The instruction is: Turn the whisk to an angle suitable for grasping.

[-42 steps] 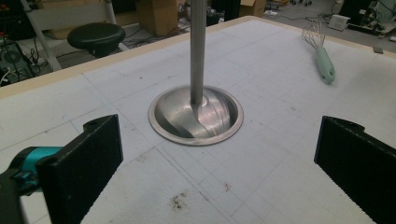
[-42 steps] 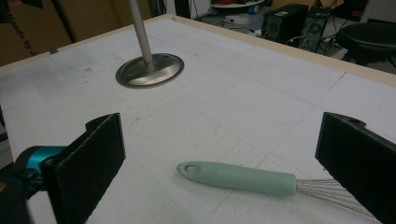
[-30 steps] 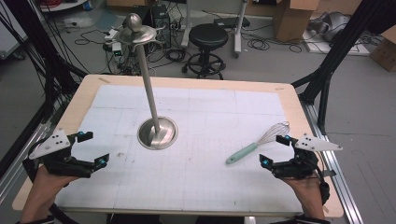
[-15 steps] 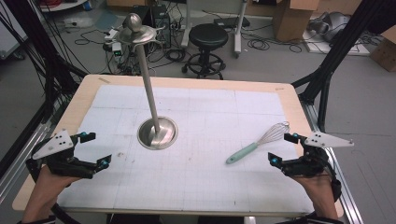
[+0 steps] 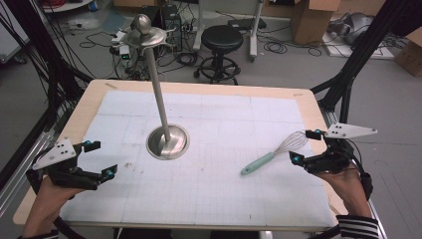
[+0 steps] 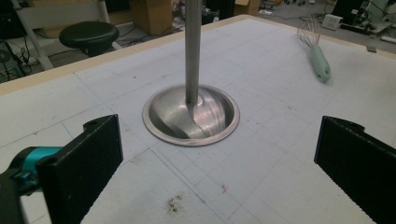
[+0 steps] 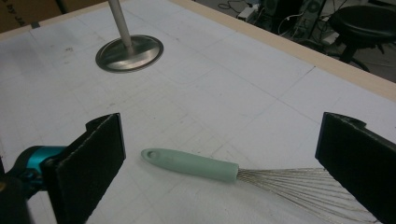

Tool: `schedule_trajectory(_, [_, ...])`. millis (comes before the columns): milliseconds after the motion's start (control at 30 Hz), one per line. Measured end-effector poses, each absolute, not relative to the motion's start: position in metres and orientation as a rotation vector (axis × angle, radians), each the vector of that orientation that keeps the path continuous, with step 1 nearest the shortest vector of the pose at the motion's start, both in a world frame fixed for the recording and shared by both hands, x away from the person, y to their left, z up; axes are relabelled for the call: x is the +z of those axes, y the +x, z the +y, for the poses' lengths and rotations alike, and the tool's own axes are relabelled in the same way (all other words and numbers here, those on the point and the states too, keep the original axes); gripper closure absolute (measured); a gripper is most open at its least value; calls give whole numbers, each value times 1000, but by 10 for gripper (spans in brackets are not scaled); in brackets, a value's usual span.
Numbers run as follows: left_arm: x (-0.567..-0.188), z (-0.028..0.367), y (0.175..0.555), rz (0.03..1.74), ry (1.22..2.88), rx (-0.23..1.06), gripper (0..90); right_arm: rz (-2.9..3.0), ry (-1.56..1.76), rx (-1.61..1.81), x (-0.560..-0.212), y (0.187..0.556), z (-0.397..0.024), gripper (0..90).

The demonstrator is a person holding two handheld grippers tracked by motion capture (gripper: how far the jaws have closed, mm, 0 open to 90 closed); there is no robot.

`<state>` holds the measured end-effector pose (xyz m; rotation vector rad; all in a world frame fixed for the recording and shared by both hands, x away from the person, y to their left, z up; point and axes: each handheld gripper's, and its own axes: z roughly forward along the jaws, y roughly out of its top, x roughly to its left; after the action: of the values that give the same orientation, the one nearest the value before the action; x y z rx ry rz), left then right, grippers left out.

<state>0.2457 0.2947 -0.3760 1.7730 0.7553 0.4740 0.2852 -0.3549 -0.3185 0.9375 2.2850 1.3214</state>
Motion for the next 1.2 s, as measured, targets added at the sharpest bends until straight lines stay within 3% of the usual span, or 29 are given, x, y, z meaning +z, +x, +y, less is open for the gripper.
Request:
schedule_trajectory(533, [-378, 296, 246, 751, 1772, 466, 17, 2551, 731, 1141, -299, 321, -338, 3])
schedule_trajectory(1200, [-379, 298, 247, 758, 1774, 463, 17, 2797, 445, 810, -302, 357, -307, 4])
